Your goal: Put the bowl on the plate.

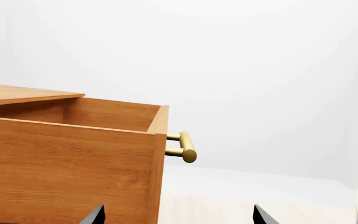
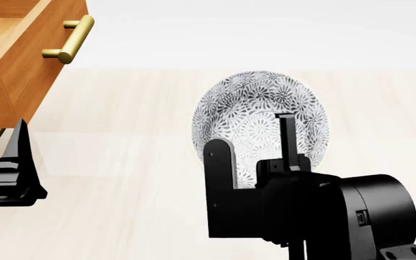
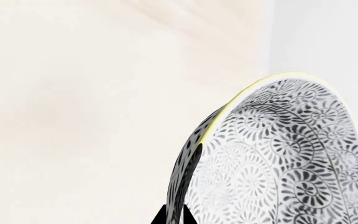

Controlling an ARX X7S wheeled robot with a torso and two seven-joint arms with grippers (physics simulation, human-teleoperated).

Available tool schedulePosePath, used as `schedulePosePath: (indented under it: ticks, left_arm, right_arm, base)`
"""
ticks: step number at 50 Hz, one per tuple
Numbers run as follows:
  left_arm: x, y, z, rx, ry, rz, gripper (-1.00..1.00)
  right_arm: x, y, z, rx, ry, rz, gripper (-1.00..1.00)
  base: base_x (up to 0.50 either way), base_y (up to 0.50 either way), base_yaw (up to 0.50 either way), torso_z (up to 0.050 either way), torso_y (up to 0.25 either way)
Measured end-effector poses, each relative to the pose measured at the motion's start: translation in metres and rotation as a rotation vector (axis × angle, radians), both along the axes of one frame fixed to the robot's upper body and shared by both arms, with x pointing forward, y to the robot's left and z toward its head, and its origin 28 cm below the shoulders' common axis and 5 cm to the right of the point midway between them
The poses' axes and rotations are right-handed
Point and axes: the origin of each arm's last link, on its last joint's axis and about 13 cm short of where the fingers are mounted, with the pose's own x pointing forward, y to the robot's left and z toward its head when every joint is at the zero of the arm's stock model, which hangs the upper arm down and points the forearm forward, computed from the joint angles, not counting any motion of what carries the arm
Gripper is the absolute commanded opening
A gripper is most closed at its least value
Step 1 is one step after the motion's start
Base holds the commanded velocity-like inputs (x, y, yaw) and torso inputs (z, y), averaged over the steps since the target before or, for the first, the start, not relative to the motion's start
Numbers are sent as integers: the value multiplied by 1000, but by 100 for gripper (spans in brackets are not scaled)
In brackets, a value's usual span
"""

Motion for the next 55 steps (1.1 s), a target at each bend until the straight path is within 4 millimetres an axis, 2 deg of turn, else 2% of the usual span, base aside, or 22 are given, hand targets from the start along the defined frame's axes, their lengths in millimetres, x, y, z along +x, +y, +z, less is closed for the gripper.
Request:
schedulePosePath:
  ticks: [9, 19, 34, 55]
  left_arm:
    - [-2, -1, -3, -21, 11, -4, 100]
    - [-1, -2, -5, -30, 12, -9, 100]
    - [-1, -1, -5, -33, 12, -3, 100]
    - [-2, -1, -3, -30, 7, -4, 100]
  right_arm:
    - [-39, -16, 23, -11, -61, -51, -100]
    - [-80, -38, 26, -9, -88, -149, -100]
    - [-119, -65, 11, 15, -89, -288, -100]
    - [-156, -81, -31, 34, -38, -365, -100]
  base:
    - [0, 0, 0, 0, 0]
    - [0, 0, 0, 0, 1]
    - [0, 0, 0, 0, 0]
    - [0, 0, 0, 0, 0]
